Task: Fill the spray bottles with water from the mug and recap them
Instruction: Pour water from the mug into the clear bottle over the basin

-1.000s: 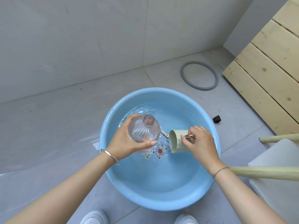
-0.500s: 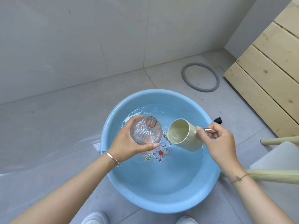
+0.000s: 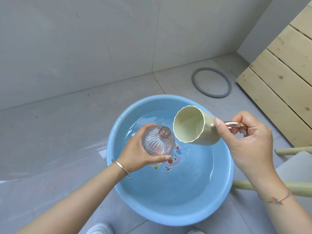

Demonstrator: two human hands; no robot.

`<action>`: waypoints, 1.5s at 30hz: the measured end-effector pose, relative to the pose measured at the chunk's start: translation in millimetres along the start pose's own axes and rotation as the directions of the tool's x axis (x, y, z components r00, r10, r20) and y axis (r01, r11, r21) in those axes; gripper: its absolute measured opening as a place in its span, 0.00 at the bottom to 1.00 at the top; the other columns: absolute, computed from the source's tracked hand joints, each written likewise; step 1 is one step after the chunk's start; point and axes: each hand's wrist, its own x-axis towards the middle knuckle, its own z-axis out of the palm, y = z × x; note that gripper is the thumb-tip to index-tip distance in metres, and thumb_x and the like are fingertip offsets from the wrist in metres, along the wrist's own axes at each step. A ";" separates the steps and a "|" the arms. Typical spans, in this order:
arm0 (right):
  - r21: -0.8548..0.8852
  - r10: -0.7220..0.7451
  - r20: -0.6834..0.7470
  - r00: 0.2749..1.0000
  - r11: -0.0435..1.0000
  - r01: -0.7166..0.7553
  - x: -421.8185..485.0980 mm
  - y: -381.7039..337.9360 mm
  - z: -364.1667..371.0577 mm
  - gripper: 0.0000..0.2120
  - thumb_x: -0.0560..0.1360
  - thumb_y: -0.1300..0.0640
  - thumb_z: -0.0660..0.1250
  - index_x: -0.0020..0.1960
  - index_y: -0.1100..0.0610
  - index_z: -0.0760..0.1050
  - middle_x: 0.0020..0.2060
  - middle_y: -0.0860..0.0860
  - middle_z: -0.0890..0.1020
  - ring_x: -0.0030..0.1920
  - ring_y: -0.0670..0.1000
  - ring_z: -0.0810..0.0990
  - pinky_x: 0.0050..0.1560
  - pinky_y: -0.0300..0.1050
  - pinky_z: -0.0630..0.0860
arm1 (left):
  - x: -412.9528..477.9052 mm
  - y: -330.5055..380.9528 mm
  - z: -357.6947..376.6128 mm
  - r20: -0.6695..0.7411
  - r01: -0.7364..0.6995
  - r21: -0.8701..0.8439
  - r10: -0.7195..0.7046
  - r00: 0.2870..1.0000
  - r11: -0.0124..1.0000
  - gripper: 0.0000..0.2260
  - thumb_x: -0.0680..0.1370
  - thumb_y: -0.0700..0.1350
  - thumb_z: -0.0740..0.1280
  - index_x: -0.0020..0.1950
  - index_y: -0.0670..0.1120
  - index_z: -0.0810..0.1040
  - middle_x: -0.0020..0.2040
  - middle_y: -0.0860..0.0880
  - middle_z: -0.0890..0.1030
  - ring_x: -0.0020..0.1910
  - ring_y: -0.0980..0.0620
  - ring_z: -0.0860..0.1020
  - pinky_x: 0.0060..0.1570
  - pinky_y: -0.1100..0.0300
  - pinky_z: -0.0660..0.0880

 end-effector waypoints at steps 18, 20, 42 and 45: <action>-0.187 -0.275 0.053 0.960 0.942 0.280 4.1 -18.6 7.8 0.16 0.71 0.50 0.68 0.32 0.54 0.64 0.29 0.43 0.64 0.35 0.42 0.66 0.39 0.34 0.61 | 1.1 -2.5 4.9 0.022 0.009 -0.008 -0.009 1.000 1.000 0.40 0.56 0.60 0.81 0.65 0.55 0.70 0.59 0.62 0.78 0.61 0.61 0.76 0.63 0.64 0.70; -0.210 -0.305 0.062 0.950 0.927 0.311 4.1 -20.6 8.7 0.16 0.71 0.51 0.68 0.32 0.56 0.65 0.29 0.42 0.64 0.36 0.43 0.66 0.39 0.36 0.60 | 1.3 -2.1 4.9 0.026 0.008 -0.006 -0.008 1.000 1.000 0.40 0.56 0.60 0.81 0.65 0.56 0.70 0.58 0.62 0.78 0.61 0.61 0.76 0.63 0.63 0.70; -0.317 -0.496 0.083 0.864 0.809 0.495 6.9 -30.8 13.5 0.15 0.72 0.55 0.69 0.32 0.59 0.68 0.29 0.49 0.66 0.35 0.49 0.60 0.45 0.43 0.60 | 0.4 -1.3 5.2 0.021 -0.002 -0.006 0.002 1.000 1.000 0.40 0.56 0.61 0.80 0.65 0.56 0.70 0.58 0.66 0.77 0.60 0.64 0.75 0.60 0.72 0.68; -0.317 -0.512 0.085 0.855 0.800 0.510 6.9 -31.7 14.6 0.15 0.72 0.55 0.69 0.32 0.60 0.69 0.29 0.49 0.66 0.36 0.48 0.60 0.47 0.40 0.61 | 0.3 -1.4 5.2 0.022 -0.004 -0.002 0.004 1.000 1.000 0.40 0.56 0.61 0.80 0.64 0.57 0.70 0.58 0.65 0.77 0.60 0.63 0.75 0.60 0.71 0.68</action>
